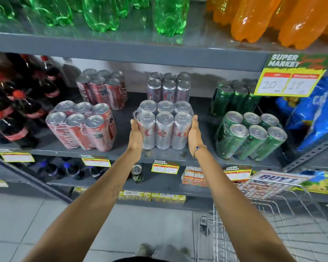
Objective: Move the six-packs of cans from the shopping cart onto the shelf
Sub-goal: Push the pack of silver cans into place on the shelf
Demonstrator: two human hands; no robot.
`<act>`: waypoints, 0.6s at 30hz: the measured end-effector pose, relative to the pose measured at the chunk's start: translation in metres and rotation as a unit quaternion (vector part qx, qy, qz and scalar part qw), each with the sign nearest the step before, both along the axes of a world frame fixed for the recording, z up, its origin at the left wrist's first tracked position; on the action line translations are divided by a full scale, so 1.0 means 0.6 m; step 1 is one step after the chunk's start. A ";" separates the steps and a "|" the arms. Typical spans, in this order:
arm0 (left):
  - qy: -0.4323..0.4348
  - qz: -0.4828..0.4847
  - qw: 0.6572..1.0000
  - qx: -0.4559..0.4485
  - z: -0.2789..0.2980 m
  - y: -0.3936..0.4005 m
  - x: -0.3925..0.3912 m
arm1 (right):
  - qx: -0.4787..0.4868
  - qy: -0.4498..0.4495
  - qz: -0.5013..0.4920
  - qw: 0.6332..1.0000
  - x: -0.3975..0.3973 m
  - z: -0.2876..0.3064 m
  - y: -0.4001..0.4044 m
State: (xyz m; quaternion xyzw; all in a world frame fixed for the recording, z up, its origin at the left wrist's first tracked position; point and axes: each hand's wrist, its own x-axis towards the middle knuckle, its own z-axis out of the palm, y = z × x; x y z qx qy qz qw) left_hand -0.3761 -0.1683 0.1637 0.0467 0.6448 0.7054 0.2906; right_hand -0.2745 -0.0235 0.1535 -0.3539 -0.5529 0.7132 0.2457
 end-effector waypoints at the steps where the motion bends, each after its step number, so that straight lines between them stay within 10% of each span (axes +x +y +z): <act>1: 0.001 -0.010 1.000 -0.001 -0.002 0.000 0.001 | -0.003 -0.002 -0.009 1.000 0.006 -0.001 -0.001; 18: 0.020 -0.072 0.996 -0.051 -0.028 -0.023 0.012 | 0.037 -0.052 -0.069 0.996 0.035 -0.007 -0.030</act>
